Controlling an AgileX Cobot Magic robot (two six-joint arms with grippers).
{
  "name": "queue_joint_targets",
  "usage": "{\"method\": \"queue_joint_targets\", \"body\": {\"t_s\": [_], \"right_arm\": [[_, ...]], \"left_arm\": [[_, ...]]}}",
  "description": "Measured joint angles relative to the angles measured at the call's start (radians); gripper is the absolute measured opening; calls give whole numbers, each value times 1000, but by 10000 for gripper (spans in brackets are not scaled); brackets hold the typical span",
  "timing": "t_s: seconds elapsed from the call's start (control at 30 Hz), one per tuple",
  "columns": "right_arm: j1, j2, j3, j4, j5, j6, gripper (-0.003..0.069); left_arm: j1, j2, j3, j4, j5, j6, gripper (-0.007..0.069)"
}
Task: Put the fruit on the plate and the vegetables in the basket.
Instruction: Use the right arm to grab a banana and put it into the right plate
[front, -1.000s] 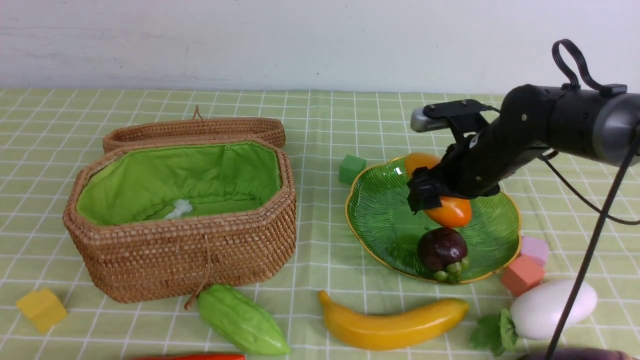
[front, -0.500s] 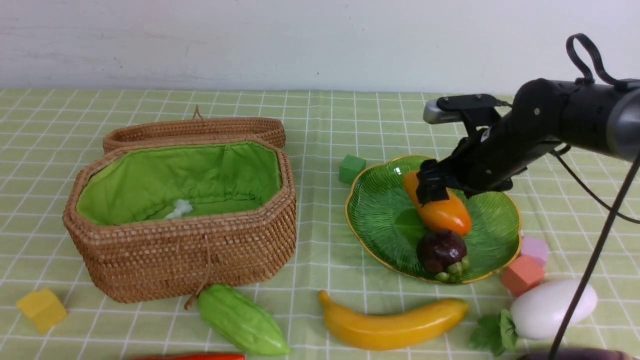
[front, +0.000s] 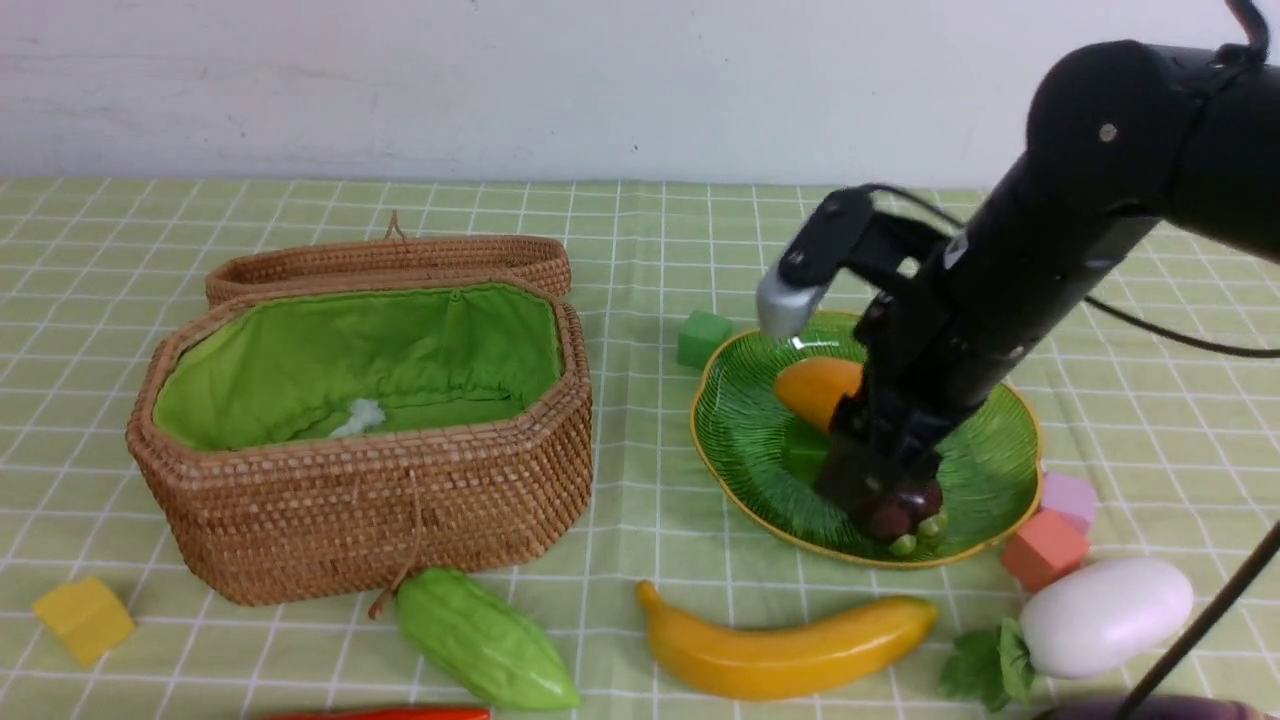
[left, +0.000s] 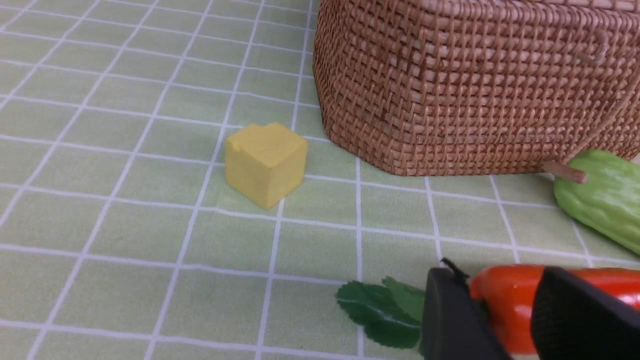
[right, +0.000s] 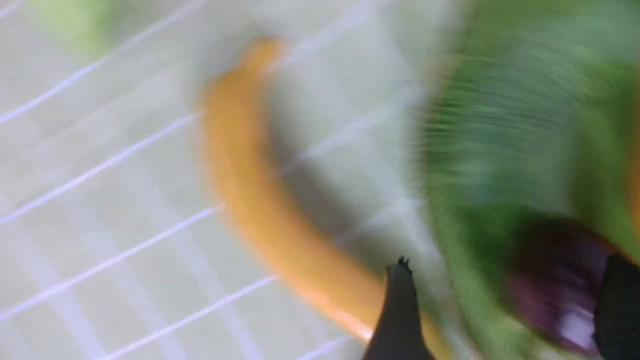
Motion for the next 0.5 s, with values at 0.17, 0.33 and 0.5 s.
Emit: {"method": "queue_joint_targets", "body": {"t_s": [0.17,0.33,0.5], "right_arm": [[123,7,0,66,86,-183,461],[177,71,0,63,104,-213,456],[199,179,0,60,96,-216,456]], "left_arm": [[0,0,0,0,0,0,239],[0,0,0,0,0,0,239],[0,0,0,0,0,0,239]]}}
